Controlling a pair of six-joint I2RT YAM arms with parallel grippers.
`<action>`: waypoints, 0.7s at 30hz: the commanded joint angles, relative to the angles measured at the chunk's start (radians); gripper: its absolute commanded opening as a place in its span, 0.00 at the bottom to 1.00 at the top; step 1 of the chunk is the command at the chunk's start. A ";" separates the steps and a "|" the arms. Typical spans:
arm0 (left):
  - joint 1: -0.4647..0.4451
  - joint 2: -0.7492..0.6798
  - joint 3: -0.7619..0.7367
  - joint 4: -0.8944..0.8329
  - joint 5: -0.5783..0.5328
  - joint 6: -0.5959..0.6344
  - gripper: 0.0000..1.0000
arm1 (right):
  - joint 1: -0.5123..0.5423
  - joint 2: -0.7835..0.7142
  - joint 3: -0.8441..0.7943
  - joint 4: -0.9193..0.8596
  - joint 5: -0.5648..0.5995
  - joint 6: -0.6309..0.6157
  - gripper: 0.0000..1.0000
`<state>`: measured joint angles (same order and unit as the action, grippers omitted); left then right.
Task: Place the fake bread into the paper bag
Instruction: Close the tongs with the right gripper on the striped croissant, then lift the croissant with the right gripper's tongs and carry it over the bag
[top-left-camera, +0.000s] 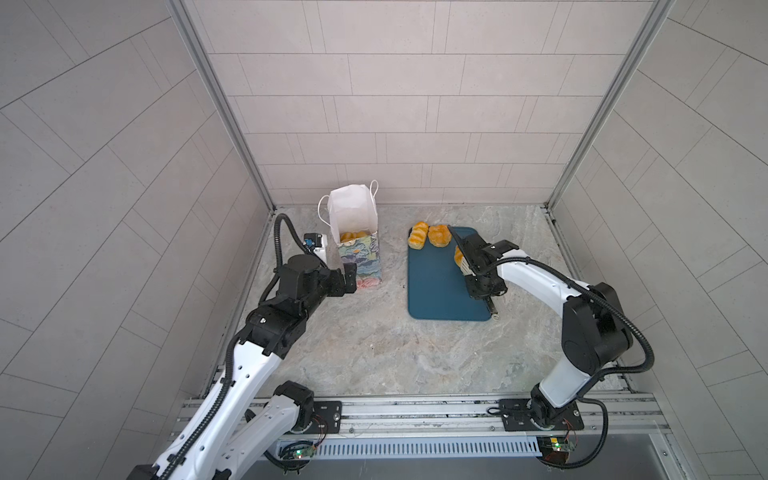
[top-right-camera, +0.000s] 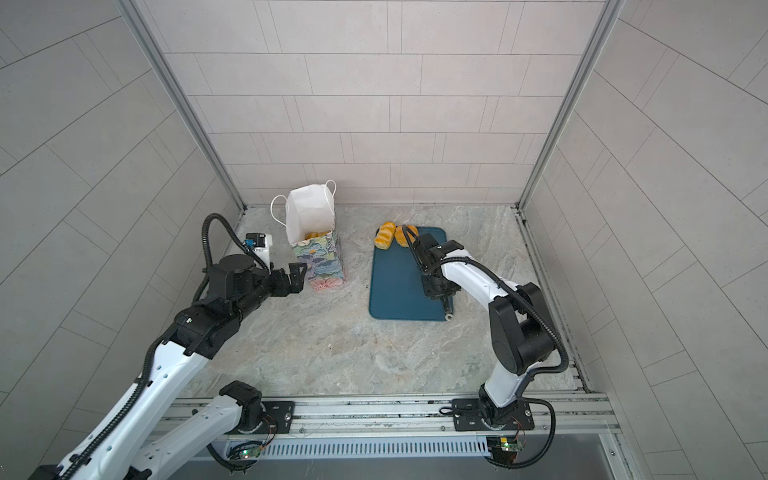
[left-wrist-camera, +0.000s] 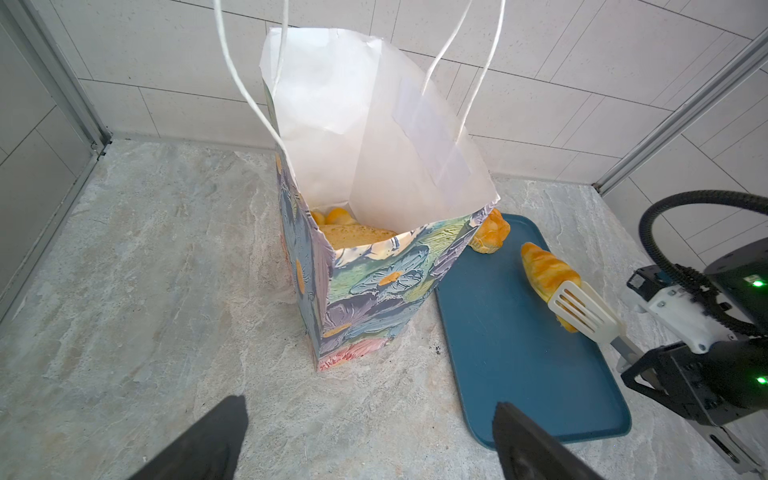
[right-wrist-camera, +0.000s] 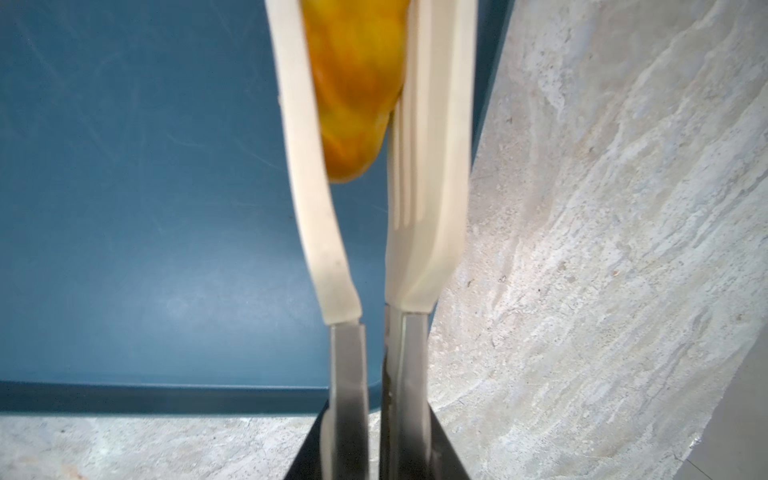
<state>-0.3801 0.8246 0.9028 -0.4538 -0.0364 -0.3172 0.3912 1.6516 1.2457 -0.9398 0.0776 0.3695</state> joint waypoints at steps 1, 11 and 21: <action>0.002 -0.001 0.024 0.004 -0.027 -0.002 1.00 | -0.010 -0.070 -0.019 -0.004 -0.014 -0.011 0.27; 0.015 0.034 0.054 -0.005 -0.006 -0.012 1.00 | -0.013 -0.210 -0.052 0.053 -0.109 -0.036 0.28; 0.016 0.064 0.083 -0.010 -0.010 -0.046 1.00 | 0.014 -0.283 -0.032 0.109 -0.211 -0.051 0.30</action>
<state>-0.3706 0.8848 0.9463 -0.4644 -0.0380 -0.3439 0.3943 1.4216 1.1927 -0.8772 -0.0948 0.3290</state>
